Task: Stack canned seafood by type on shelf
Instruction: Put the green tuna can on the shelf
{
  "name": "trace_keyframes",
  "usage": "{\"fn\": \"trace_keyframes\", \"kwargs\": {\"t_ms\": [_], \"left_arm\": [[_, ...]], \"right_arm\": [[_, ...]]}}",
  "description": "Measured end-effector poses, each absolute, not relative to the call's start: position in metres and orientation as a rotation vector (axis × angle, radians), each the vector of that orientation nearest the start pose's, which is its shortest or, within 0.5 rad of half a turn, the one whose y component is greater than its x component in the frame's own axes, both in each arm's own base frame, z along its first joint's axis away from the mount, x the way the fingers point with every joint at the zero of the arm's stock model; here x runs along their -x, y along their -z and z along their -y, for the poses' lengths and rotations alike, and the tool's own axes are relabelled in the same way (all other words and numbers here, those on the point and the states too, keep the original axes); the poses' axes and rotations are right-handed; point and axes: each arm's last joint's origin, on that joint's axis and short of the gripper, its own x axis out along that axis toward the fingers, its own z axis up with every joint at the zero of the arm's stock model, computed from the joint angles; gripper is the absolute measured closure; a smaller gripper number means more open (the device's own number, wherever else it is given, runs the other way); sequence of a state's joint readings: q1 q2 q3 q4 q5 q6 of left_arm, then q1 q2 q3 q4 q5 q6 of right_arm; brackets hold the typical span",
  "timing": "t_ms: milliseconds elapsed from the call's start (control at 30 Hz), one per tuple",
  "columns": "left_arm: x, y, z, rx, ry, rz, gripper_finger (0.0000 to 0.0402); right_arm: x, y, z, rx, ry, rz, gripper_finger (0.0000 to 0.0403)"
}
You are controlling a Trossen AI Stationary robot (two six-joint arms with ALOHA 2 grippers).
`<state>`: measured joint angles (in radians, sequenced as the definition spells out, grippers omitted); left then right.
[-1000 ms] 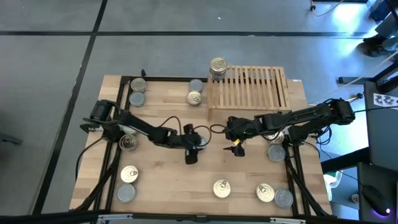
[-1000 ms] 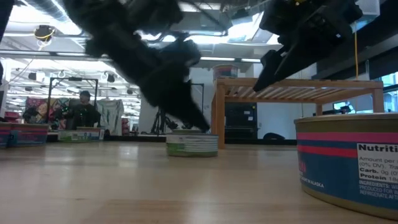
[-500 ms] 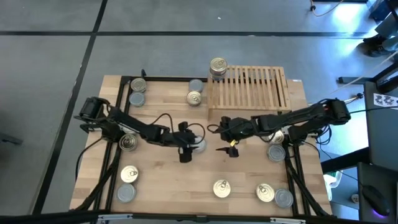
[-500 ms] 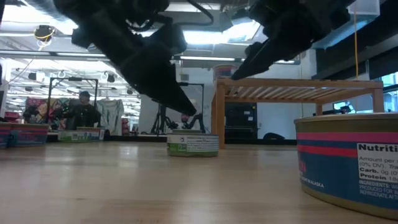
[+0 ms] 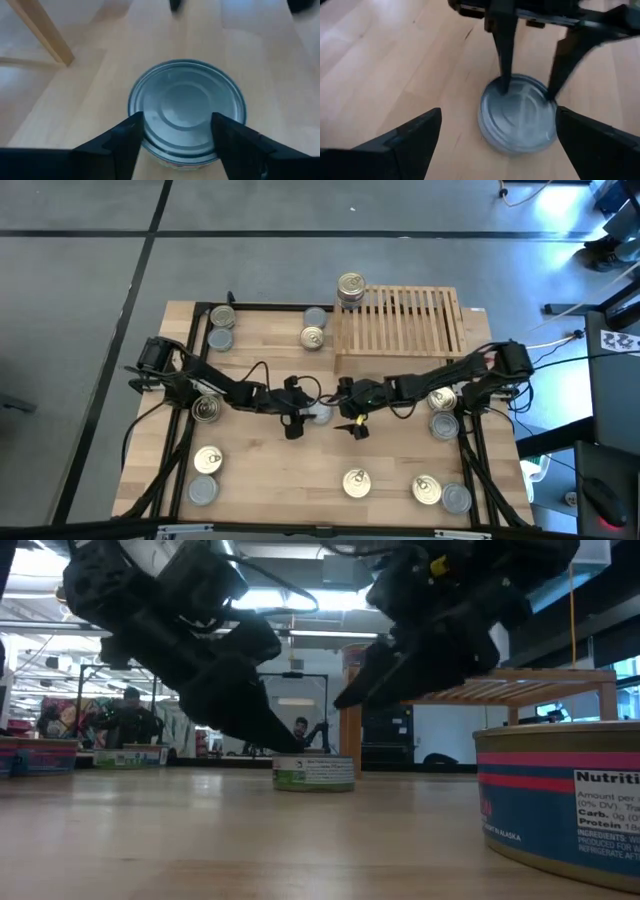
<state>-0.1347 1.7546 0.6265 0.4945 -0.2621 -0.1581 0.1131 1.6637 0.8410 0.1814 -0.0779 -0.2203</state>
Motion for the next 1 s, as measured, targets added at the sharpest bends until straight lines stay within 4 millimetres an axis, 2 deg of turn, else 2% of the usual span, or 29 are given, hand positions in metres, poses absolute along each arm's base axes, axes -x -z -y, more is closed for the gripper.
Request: {"fn": "trace_keyframes", "kwargs": {"t_ms": [167,333,700,1000], "left_arm": [[-0.303,-0.103,0.033,0.040,-0.180,-0.595,0.0173],[-0.300,-0.092,0.028,0.112,-0.213,-0.570,0.0173],[-0.305,-0.086,0.013,0.259,-0.228,-0.529,0.0173],[-0.305,-0.086,0.009,0.303,-0.222,-0.519,0.0173]], "right_arm": [[-0.338,-0.153,-0.039,0.293,-0.232,-0.626,0.0024],[-0.340,-0.136,-0.037,0.439,-0.196,-0.685,0.0024],[-0.340,-0.126,-0.047,0.819,-0.110,-0.739,0.0024],[-0.345,-0.112,-0.048,0.950,-0.030,-0.766,0.0028]]}}
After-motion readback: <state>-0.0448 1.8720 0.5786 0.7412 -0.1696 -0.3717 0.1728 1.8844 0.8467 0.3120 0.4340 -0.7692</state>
